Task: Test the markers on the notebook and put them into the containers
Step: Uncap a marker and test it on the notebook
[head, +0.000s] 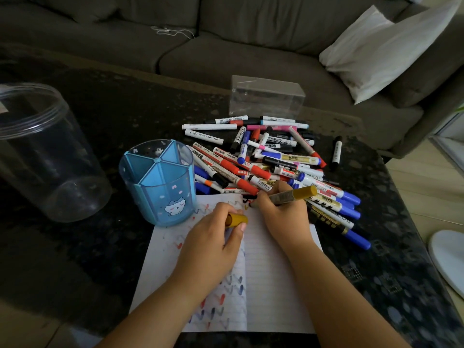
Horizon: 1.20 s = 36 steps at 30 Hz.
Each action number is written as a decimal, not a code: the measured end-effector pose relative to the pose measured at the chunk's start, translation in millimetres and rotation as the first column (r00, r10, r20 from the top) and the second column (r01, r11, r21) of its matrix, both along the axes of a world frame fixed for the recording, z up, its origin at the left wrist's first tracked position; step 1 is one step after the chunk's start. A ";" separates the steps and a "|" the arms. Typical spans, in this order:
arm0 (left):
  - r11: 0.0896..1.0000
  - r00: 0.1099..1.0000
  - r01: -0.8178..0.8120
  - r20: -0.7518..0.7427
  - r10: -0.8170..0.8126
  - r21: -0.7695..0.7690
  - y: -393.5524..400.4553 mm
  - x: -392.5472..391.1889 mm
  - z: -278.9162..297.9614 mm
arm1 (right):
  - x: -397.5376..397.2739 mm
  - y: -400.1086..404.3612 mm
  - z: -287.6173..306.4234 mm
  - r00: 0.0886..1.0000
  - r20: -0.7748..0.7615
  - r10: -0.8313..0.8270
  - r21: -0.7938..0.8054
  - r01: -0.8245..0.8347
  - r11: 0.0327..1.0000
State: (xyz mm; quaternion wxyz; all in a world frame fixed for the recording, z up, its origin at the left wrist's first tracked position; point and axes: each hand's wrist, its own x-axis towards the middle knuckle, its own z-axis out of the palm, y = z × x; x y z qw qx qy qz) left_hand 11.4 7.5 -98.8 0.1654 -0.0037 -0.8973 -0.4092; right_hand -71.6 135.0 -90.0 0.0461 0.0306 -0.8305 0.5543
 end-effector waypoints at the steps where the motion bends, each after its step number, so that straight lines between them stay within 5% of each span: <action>1: 1.000 1.000 0.001 0.000 -0.001 0.002 -0.1 -0.1 0.2 | -0.4 0.7 -0.3 1.000 0.016 -0.007 -0.007 0.007 1.000; 9: 0.999 1.000 0.023 -0.008 -0.023 0.036 -4.1 -0.9 -0.7 | 9.9 15.8 23.1 0.971 0.236 -0.034 -0.235 0.091 0.968; 13: 0.993 1.000 -0.022 -0.012 0.023 0.118 -10.2 5.8 5.5 | 32.9 31.7 47.8 0.982 0.175 0.070 -0.346 -0.006 0.938; 16: 0.944 0.996 -0.065 0.076 0.043 0.322 -8.0 18.3 21.0 | 53.5 44.3 63.0 0.983 0.140 0.117 -0.393 -0.053 0.918; 22: 0.822 0.972 -0.015 0.200 -0.121 0.569 1.3 41.1 53.5 | 91.0 54.0 70.2 0.984 0.119 0.136 -0.519 -0.055 0.853; 30: 0.726 0.945 0.094 0.168 -0.281 0.681 11.4 63.7 64.2 | 114.6 62.4 75.1 0.992 0.081 0.098 -0.569 -0.035 0.821; 36: 0.756 0.935 0.181 0.127 -0.330 0.629 13.9 68.3 73.2 | 113.7 60.1 83.4 0.978 0.020 0.206 -0.516 -0.166 0.840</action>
